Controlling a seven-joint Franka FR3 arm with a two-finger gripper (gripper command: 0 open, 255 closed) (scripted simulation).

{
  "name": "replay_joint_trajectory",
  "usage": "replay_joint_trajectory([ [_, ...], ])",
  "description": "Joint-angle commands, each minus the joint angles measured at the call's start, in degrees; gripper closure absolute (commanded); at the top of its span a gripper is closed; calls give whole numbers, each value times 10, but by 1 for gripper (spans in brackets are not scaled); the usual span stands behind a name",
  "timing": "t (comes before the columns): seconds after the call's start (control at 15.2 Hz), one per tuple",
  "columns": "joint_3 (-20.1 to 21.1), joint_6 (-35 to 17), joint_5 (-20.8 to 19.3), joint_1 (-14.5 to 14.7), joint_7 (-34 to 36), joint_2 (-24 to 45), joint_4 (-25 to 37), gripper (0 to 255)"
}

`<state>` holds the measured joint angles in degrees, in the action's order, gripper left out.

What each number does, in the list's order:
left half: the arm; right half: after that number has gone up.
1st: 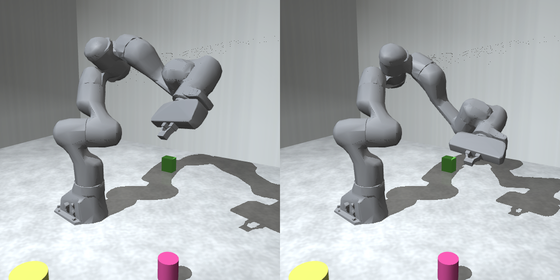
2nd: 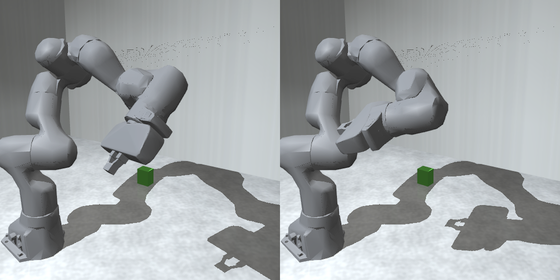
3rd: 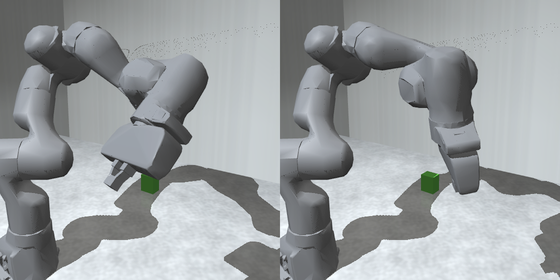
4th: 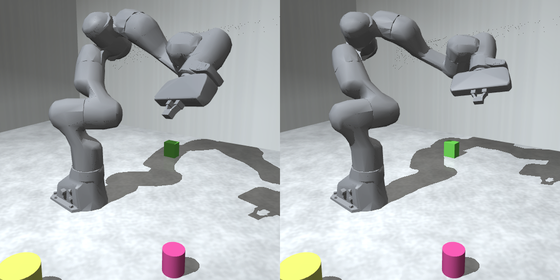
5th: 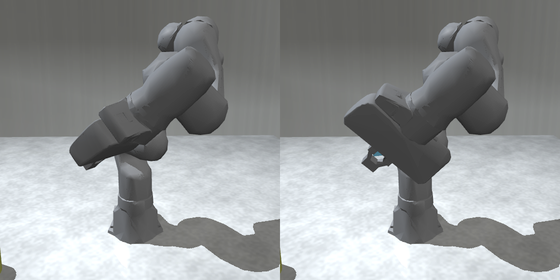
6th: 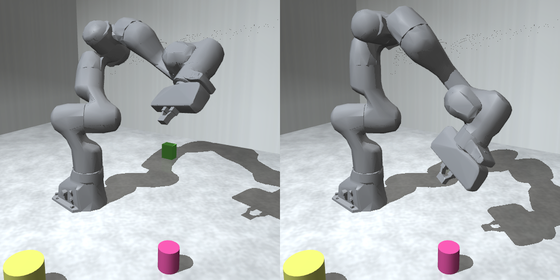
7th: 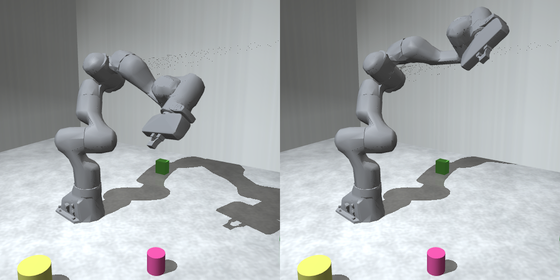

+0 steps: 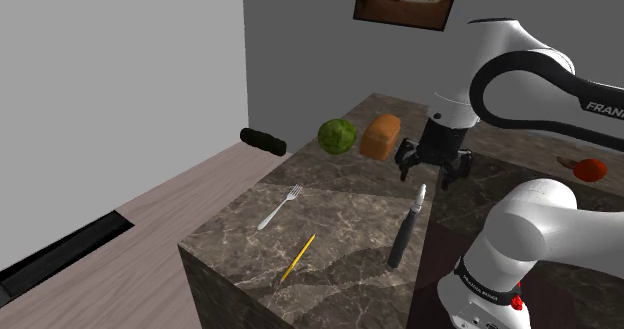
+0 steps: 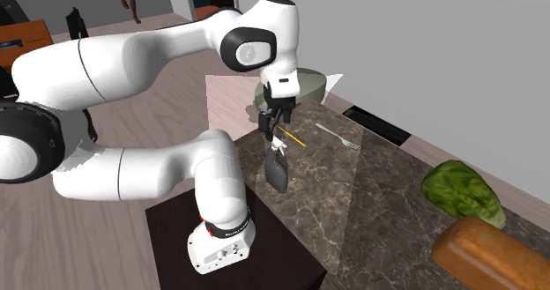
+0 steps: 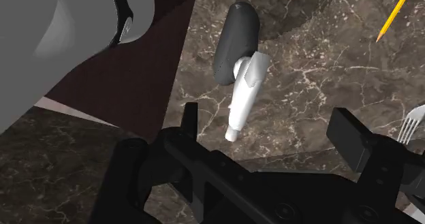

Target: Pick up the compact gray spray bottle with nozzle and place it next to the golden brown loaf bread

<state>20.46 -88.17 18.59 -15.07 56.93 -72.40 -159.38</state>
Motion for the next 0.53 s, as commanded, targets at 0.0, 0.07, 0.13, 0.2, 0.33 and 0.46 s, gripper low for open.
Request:
replay_joint_trajectory([
  [0.0, 42, 16, 32, -15, 95, -39, -15, 0],
  [0.07, 45, 11, 35, -13, 95, -41, -23, 0],
  [0.13, 49, 5, 39, -11, 95, -44, -31, 0],
  [0.2, 52, 0, 42, -8, 95, -46, -39, 0],
  [0.33, 60, -12, 50, -3, 96, -50, -55, 0],
  [0.46, 70, -26, 60, 3, 96, -55, -76, 0],
])
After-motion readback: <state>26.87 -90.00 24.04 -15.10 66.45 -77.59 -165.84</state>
